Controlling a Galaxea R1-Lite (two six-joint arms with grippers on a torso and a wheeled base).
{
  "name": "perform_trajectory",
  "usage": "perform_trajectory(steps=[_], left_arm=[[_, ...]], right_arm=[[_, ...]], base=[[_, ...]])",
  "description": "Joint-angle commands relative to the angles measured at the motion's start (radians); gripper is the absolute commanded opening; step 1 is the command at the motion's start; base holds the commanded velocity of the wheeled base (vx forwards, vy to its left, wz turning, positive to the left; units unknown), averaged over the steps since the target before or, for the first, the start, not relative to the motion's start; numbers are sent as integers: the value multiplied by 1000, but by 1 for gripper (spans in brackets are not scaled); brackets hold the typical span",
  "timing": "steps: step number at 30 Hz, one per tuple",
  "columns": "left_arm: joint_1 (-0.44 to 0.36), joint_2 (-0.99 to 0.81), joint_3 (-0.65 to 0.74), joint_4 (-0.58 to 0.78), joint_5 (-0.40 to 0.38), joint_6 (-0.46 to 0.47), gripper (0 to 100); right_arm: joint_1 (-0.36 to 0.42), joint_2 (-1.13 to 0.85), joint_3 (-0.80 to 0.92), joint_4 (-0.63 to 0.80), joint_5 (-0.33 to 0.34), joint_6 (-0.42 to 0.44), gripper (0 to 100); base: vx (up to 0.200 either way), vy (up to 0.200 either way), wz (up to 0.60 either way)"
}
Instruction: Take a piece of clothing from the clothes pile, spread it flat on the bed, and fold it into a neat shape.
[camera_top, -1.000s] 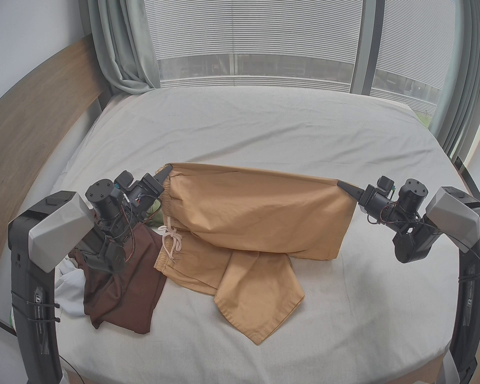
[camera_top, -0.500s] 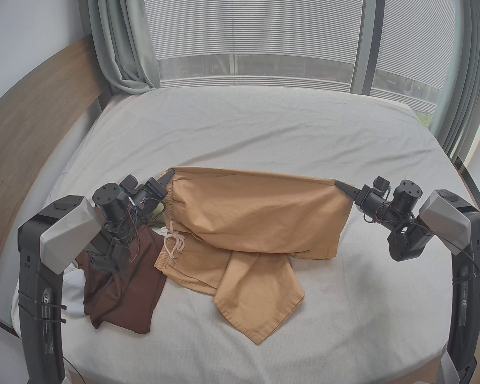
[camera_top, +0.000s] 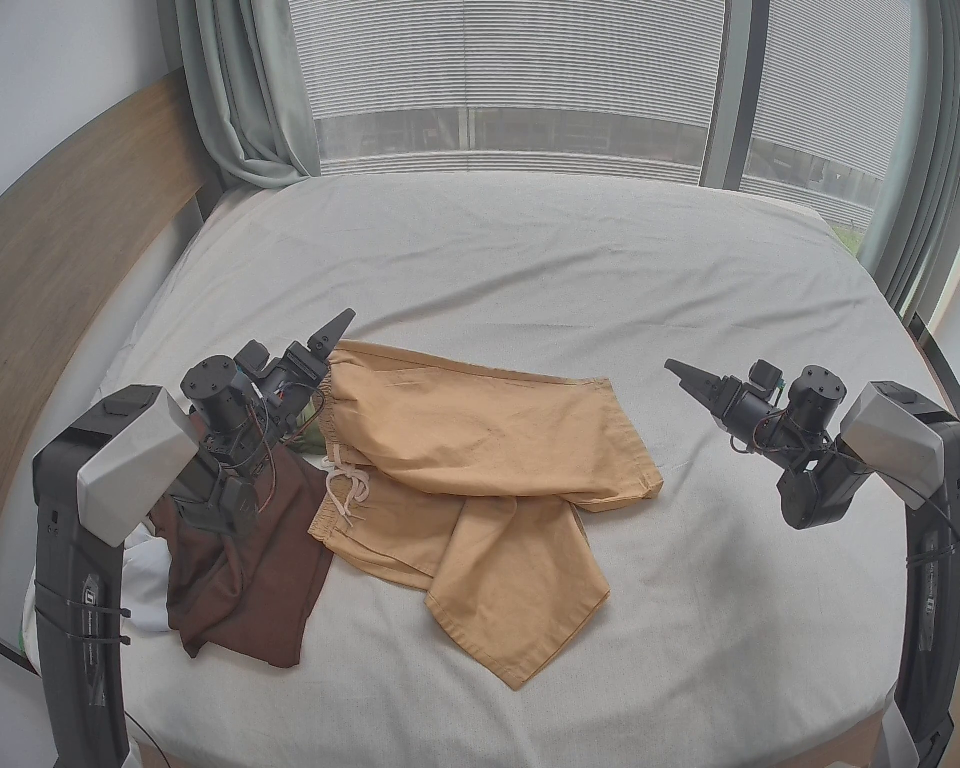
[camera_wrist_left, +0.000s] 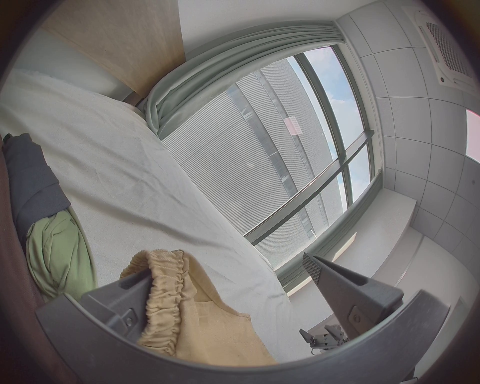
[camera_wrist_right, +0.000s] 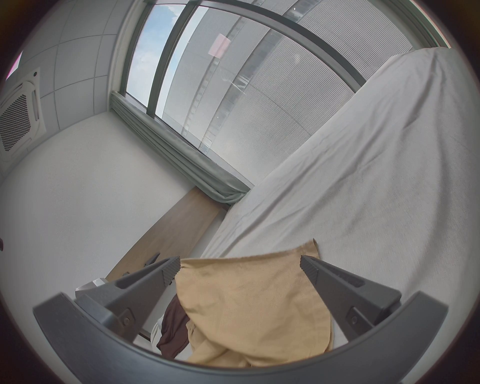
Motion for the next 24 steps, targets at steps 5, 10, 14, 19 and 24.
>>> perform_trajectory(steps=[5, 10, 14, 19, 24], left_arm=[[17, -45, 9, 119, 33, 19, 100], [49, -72, 9, 194, 65, 58, 100], [69, -86, 41, 203, 91, 108, 100], [69, -154, 177, 153, 86, 124, 100], [69, -235, 400, 50, 10, 127, 100]], right_arm=[[62, -146, 366, -100, 1, -111, 100], [76, -161, 481, -108, 0, -168, 100], [80, -154, 536, -106, 0, -193, 100], [95, -158, 579, -106, 4, -202, 100], [126, -157, 610, -106, 4, -203, 100]], base=[[0, 0, 0], [0, 0, 0], [0, 0, 0], [0, 0, 0], [0, 0, 0]])
